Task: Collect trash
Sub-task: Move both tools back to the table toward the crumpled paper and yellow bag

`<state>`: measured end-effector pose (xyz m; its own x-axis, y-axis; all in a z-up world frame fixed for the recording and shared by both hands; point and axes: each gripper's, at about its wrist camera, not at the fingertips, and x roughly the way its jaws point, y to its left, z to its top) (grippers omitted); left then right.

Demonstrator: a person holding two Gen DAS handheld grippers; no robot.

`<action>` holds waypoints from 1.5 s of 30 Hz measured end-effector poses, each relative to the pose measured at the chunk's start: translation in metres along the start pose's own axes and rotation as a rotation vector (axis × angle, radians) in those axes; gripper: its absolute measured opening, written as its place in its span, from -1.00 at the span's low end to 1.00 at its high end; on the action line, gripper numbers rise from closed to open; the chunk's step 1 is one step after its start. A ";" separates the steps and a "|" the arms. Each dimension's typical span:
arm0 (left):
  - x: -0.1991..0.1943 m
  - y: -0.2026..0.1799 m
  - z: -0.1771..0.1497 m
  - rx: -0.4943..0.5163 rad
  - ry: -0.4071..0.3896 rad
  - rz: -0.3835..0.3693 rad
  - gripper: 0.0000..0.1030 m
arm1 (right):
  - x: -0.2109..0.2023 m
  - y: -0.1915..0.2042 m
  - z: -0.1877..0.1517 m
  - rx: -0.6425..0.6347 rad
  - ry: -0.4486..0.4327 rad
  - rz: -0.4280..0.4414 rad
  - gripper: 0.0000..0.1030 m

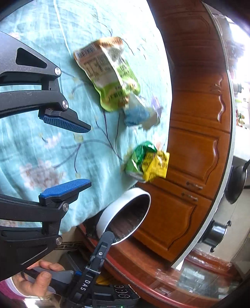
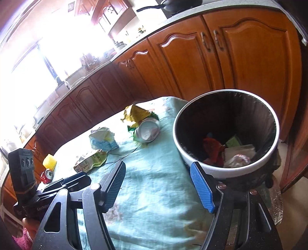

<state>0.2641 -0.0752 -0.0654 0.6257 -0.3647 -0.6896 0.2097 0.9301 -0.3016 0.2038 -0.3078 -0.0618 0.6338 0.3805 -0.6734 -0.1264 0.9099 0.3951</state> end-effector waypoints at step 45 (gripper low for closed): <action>0.073 0.048 0.088 -0.045 0.003 0.102 -0.58 | 0.117 0.049 0.075 -0.170 0.002 -0.043 -0.53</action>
<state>0.3859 -0.0533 -0.0719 0.6399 -0.2685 -0.7201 0.1110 0.9595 -0.2591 0.3295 -0.2308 -0.0744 0.6400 0.3412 -0.6884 -0.2271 0.9400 0.2547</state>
